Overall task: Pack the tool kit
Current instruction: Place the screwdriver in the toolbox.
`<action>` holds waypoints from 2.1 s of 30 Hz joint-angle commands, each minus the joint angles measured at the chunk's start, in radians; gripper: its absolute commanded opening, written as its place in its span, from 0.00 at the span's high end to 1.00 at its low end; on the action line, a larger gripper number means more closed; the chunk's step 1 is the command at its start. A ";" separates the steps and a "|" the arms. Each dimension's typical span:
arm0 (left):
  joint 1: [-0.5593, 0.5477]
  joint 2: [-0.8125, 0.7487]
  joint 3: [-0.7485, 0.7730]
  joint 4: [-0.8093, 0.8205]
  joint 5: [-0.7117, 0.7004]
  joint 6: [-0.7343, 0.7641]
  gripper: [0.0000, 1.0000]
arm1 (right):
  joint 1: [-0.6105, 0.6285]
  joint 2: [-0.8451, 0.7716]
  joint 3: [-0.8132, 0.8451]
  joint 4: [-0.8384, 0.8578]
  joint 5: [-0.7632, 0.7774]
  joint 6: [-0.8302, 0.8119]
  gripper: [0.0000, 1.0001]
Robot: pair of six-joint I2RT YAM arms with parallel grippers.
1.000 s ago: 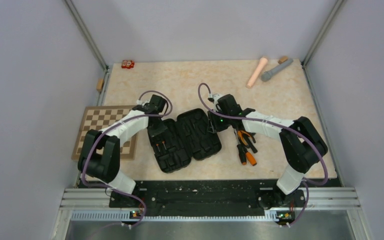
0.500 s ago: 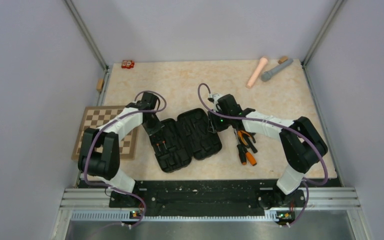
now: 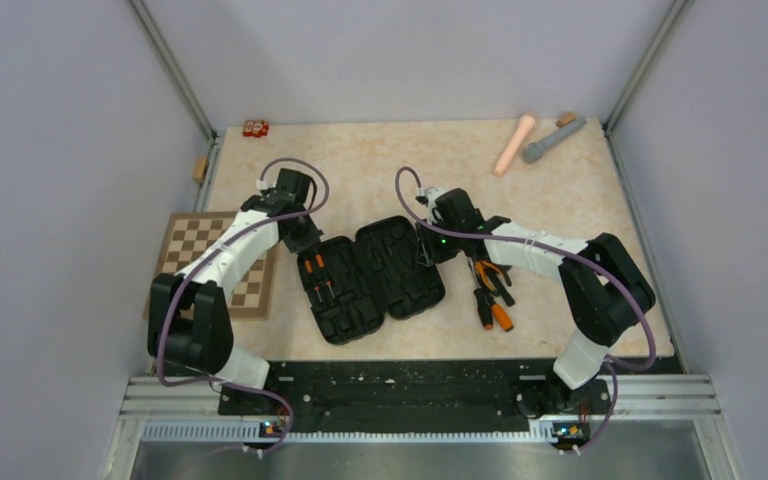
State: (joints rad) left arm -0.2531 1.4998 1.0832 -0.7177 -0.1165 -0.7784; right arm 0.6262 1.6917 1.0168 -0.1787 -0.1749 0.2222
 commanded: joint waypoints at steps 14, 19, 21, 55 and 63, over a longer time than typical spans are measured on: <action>-0.013 0.157 0.044 0.033 -0.075 0.036 0.91 | -0.010 -0.013 0.024 -0.033 0.029 -0.022 0.67; -0.015 0.177 0.034 0.036 -0.071 0.029 0.92 | -0.009 -0.010 0.023 -0.032 0.026 -0.023 0.67; -0.020 0.157 0.030 0.036 -0.077 0.028 0.92 | -0.009 -0.010 0.023 -0.032 0.026 -0.024 0.67; -0.100 0.224 -0.134 0.056 -0.058 -0.058 1.00 | -0.009 -0.008 0.026 -0.027 0.012 -0.023 0.67; -0.078 0.249 -0.130 0.059 0.014 -0.034 1.00 | -0.009 -0.023 0.028 -0.022 0.012 -0.026 0.67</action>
State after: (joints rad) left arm -0.3336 1.6268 1.0222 -0.6224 -0.2272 -0.8074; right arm 0.6258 1.6917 1.0168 -0.1799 -0.1764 0.2131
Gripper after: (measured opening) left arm 0.011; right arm 0.334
